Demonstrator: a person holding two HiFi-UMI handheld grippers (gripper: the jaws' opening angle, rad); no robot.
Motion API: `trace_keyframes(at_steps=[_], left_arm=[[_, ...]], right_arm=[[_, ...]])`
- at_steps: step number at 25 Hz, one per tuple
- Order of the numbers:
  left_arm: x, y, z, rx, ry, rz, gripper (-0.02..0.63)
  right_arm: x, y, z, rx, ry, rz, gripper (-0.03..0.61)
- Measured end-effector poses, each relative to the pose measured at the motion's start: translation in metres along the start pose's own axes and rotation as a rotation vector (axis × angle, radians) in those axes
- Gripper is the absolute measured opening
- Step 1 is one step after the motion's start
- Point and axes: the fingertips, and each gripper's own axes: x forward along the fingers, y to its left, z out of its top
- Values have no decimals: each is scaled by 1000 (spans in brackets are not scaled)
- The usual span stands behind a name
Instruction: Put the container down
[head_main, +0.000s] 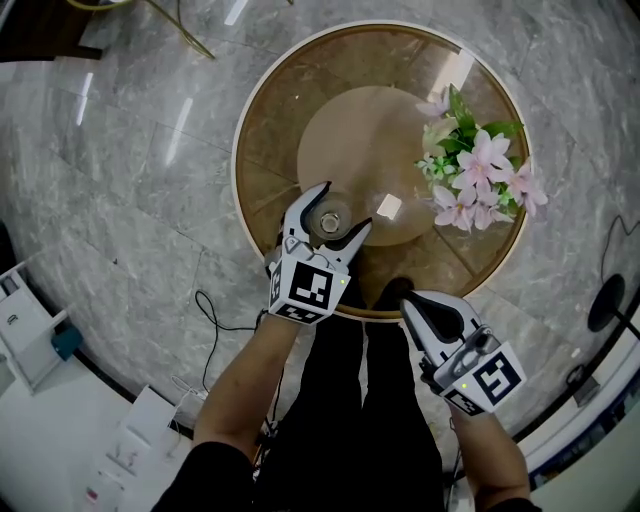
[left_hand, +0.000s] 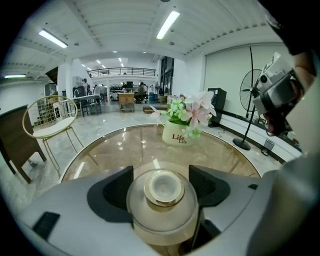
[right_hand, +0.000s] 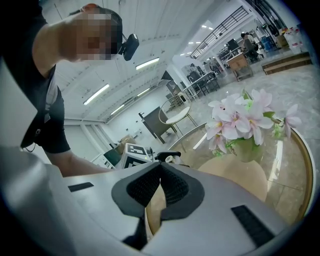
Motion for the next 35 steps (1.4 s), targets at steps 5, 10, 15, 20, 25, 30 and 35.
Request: trace_keyframes(at_steps=[5, 10, 15, 20, 25, 30, 35], left_arm=[[-34, -3, 38, -12, -52, 60, 350], [-98, -31, 100, -54, -101, 91, 243], [-174, -61, 181, -133, -225, 101, 120], [-240, -90, 248, -139, -286, 109, 95], [-287, -116, 287, -96, -296, 105, 98], [-331, -152, 327, -88, -357, 34, 80], [-370, -177, 356, -82, -371, 34, 54]], right_arm=[[-25, 25, 18, -50, -24, 19, 15], [-70, 71, 61, -113, -63, 44, 15], [-127, 123, 114, -218, -110, 41, 15], [-188, 167, 150, -265, -162, 37, 15], [-237, 194, 181, -296, -240, 19, 15], [-281, 215, 209, -319, -309, 18, 15], [-308, 241, 215, -322, -332, 37, 15]])
